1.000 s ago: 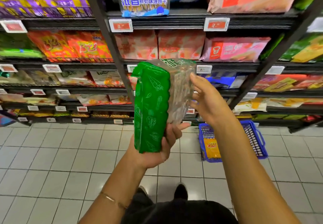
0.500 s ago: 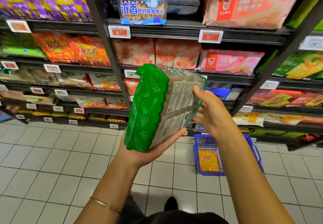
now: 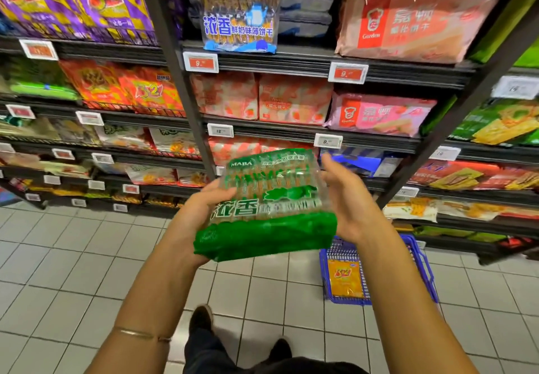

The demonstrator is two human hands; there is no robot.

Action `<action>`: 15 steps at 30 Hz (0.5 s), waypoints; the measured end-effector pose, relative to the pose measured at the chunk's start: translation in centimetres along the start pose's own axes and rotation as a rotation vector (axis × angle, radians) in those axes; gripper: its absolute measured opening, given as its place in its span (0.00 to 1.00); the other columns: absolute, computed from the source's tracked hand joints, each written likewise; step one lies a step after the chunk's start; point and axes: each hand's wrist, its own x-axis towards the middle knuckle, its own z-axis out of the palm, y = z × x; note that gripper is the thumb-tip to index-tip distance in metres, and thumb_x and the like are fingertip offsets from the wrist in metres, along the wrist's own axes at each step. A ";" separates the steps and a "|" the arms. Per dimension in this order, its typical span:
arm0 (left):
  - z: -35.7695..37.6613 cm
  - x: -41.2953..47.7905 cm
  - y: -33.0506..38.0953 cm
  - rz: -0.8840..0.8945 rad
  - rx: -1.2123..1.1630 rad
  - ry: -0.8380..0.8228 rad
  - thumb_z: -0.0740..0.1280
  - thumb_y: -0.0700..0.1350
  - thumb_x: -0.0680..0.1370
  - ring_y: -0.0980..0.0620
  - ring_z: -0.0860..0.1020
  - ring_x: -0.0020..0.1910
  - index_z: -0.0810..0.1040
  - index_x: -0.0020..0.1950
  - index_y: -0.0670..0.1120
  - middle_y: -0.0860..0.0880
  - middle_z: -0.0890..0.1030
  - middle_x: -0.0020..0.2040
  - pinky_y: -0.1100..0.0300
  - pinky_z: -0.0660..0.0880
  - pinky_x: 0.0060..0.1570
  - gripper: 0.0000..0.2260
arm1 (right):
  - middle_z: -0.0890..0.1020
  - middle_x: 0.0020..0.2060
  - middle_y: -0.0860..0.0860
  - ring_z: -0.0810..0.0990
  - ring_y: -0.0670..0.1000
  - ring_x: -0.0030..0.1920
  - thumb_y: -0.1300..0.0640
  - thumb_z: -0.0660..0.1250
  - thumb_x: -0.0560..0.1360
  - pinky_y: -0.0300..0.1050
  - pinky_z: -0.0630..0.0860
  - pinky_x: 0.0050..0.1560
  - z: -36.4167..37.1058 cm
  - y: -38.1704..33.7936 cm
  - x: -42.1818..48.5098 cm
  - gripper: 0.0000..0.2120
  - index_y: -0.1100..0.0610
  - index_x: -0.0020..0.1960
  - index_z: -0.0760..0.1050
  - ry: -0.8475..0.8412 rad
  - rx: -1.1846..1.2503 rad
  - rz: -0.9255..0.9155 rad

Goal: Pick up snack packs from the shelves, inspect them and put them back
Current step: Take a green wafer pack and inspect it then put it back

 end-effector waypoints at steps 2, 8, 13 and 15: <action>-0.1 0.2 1.0 0.145 0.050 -0.066 0.61 0.38 0.85 0.49 0.82 0.58 0.74 0.74 0.42 0.44 0.78 0.72 0.72 0.76 0.36 0.17 | 0.77 0.67 0.44 0.66 0.48 0.76 0.40 0.70 0.71 0.57 0.67 0.69 0.4 0.7 0.0 0.32 0.49 0.73 0.73 0.012 -0.213 -0.001; -0.6 -1.4 0.6 0.168 -0.339 -0.361 0.61 0.53 0.85 0.40 0.75 0.73 0.70 0.79 0.53 0.45 0.78 0.73 0.34 0.67 0.73 0.22 | 0.84 0.62 0.48 0.84 0.43 0.60 0.43 0.67 0.80 0.43 0.81 0.57 0.7 2.4 1.2 0.22 0.50 0.71 0.77 0.042 -0.123 0.056; 1.6 -2.2 -0.3 0.067 -0.085 -0.345 0.61 0.74 0.72 0.39 0.77 0.71 0.78 0.73 0.54 0.42 0.79 0.71 0.36 0.69 0.73 0.37 | 0.80 0.26 0.49 0.79 0.44 0.22 0.56 0.79 0.53 0.35 0.77 0.30 1.5 6.1 -0.2 0.07 0.52 0.22 0.81 -0.020 0.020 0.045; 1.9 -2.5 0.1 0.075 -0.028 -0.301 0.61 0.77 0.69 0.39 0.77 0.71 0.79 0.72 0.56 0.42 0.79 0.71 0.36 0.70 0.73 0.39 | 0.77 0.24 0.49 0.77 0.43 0.20 0.51 0.77 0.48 0.35 0.75 0.28 0.6 7.3 -0.5 0.10 0.52 0.17 0.77 0.058 0.061 0.058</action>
